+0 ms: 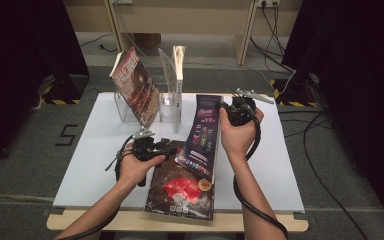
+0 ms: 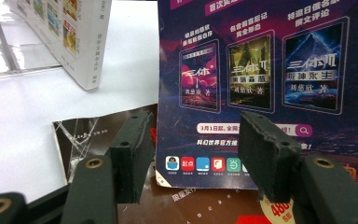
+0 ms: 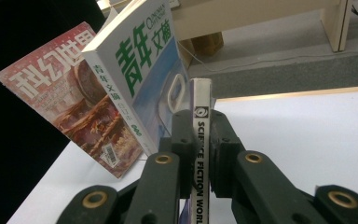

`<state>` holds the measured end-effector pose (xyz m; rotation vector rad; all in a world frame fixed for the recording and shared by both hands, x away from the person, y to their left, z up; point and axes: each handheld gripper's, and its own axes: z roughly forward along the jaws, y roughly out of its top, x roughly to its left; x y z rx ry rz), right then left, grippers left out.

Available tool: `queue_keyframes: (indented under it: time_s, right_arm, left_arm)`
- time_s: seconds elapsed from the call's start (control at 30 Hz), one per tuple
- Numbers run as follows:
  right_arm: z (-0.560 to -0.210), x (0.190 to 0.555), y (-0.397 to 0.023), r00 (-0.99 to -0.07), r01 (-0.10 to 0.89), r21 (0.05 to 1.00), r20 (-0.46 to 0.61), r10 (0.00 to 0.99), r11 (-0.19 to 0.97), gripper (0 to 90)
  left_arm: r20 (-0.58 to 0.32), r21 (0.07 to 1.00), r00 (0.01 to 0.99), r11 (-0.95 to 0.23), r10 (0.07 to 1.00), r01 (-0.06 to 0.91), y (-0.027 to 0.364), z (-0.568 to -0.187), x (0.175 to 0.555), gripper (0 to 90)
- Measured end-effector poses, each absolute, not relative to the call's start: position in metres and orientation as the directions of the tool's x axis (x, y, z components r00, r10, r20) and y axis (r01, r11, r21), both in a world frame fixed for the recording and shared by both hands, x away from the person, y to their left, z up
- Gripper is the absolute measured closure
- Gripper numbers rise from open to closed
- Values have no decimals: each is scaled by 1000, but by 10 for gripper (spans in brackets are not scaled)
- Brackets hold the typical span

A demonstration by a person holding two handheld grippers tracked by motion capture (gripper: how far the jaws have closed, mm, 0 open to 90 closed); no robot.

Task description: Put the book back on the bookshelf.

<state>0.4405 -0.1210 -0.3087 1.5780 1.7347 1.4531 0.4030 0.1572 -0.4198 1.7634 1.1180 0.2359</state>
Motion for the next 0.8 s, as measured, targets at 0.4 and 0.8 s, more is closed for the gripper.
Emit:
queue_keyframes:
  time_s: [0.4,0.8]
  right_arm:
    - [-289,426,-95,-287,368,916,279,917,-163,831]
    - [-285,426,-70,-253,331,934,226,941,-136,829]
  left_arm:
    - [-269,875,618,-81,739,478,140,-393,390,382]
    - [-239,901,672,-97,701,422,95,-368,395,357]
